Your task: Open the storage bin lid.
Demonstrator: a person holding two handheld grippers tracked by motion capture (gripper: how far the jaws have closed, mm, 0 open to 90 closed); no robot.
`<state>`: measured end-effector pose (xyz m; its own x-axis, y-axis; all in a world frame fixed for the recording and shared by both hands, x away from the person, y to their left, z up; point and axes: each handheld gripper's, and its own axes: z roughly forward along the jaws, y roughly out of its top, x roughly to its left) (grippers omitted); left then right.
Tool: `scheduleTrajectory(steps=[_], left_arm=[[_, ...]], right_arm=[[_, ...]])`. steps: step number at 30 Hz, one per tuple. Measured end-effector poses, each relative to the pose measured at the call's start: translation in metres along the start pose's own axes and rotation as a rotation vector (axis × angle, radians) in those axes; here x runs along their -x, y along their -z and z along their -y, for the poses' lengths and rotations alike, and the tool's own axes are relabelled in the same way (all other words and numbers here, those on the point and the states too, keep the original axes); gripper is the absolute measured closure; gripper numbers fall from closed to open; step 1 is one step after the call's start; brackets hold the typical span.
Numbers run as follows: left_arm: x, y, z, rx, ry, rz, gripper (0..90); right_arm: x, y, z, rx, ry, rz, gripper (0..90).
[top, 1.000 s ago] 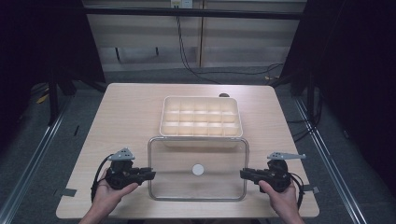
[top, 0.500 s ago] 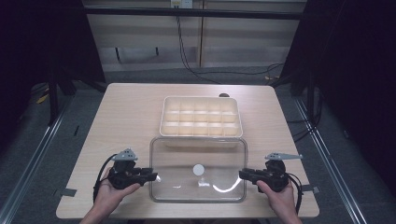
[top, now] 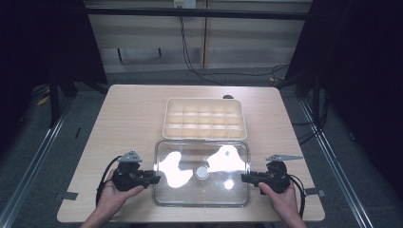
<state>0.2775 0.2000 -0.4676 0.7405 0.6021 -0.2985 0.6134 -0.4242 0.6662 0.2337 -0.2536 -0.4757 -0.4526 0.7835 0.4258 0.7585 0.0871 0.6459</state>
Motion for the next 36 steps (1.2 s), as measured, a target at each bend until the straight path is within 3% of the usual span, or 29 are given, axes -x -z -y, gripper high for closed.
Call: scheduleTrajectory(steps=[6,11,16,25,33,36], left_arm=[[-0.004,-0.008,-0.002,-0.012,0.023,0.013,64.8],[-0.004,-0.014,-0.002,-0.018,0.019,-0.002,63.6],[-0.006,-0.016,0.002,-0.028,0.022,0.017,62.5],[-0.007,-0.019,0.002,-0.029,0.032,0.015,61.8],[-0.007,-0.023,0.002,-0.072,0.034,0.014,57.4],[-0.008,-0.026,0.003,-0.081,0.045,0.018,54.9]], right_arm=[[0.005,-0.005,0.001,-0.005,-0.021,0.007,62.1],[0.008,-0.009,0.001,-0.018,-0.015,0.043,57.9],[0.008,-0.012,0.002,-0.027,-0.019,0.050,56.0],[0.006,-0.018,0.004,-0.053,-0.018,0.066,47.7],[0.006,-0.020,0.006,-0.057,-0.029,0.080,42.2],[0.009,-0.019,0.006,-0.049,-0.047,0.087,44.7]])
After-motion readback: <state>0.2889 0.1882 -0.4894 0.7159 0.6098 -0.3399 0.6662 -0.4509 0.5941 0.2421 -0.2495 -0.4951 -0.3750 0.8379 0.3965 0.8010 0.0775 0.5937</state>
